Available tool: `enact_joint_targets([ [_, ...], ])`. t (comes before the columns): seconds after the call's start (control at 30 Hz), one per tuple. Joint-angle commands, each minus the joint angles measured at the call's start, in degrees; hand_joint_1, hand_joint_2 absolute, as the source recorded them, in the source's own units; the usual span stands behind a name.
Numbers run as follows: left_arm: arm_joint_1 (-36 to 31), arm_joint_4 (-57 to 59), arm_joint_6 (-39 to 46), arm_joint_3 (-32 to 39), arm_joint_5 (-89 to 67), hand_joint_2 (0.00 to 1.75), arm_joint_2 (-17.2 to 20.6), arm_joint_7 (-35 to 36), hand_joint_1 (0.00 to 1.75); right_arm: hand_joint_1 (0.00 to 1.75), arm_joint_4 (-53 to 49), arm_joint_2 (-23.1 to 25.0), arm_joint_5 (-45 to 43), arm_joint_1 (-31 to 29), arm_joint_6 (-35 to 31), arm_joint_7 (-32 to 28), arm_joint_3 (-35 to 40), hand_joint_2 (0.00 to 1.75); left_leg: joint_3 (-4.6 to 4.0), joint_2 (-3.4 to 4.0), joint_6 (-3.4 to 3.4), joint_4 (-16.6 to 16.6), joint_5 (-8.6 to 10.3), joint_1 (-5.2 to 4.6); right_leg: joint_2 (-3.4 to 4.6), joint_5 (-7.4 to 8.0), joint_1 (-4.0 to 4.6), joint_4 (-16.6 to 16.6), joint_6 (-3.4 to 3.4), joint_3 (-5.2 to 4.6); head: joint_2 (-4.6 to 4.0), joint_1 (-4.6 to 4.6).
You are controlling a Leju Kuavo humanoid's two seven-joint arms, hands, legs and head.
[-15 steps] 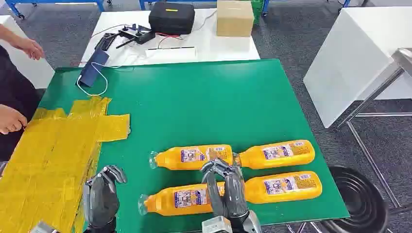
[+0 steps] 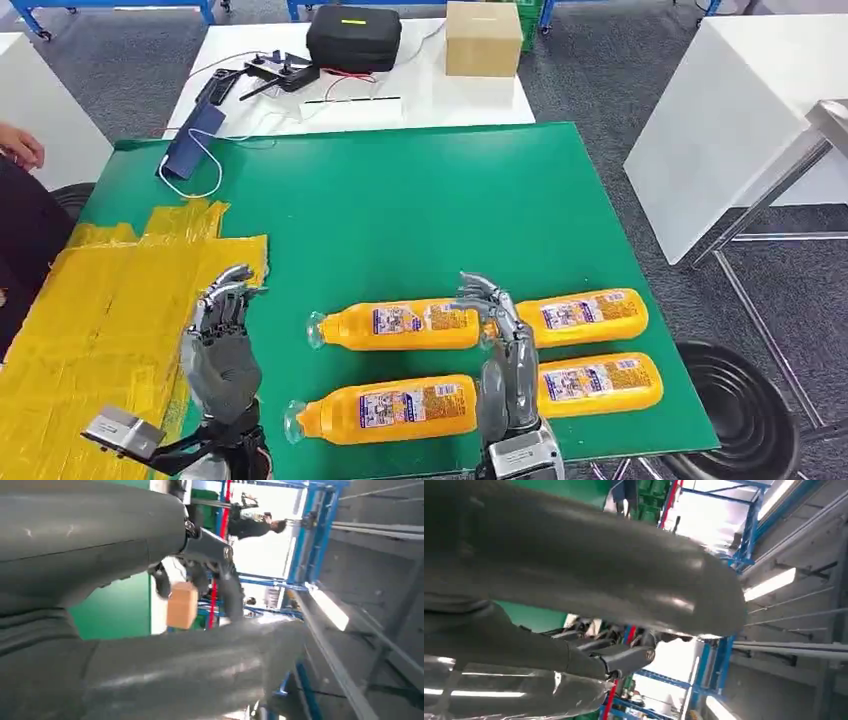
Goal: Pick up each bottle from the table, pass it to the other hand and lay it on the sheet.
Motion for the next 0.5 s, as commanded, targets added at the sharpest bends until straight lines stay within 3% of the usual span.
enact_joint_targets([
  [0.03,-0.75,2.11,-0.69,-0.68,0.91,0.00,-0.04,-0.44,0.00,0.00,1.12,-1.81,3.66,-0.18,1.50,4.59,-0.18,1.75,0.16,-0.07,-0.11,0.01,-0.10,0.10,-0.01,-0.08,0.09,-0.04,-0.04,0.20,0.02,-0.02],
  [0.1,-0.62,2.36,-0.65,-0.35,0.80,0.00,-0.08,-0.58,0.00,0.00,2.33,-2.79,5.62,-0.40,2.41,6.27,0.89,1.75,0.16,-0.05,-0.09,-0.02,-0.07,0.08,0.00,-0.05,0.07,-0.07,-0.03,0.19,0.00,-0.02],
  [0.23,-0.47,2.89,-1.11,0.86,0.61,0.00,-0.82,-0.78,0.00,0.00,7.48,-5.93,19.60,-1.46,1.65,14.83,6.03,1.75,0.12,0.01,-0.07,-0.09,-0.02,0.06,0.04,0.01,0.05,-0.14,-0.02,0.17,0.00,0.00],
  [0.5,0.69,2.02,-0.99,1.01,0.52,0.00,-0.81,-0.76,0.00,0.00,6.58,-7.51,22.09,-0.69,0.15,16.82,8.98,1.75,0.10,0.01,-0.07,-0.08,-0.05,0.04,0.05,-0.03,0.03,-0.10,-0.02,0.14,0.00,0.00],
])
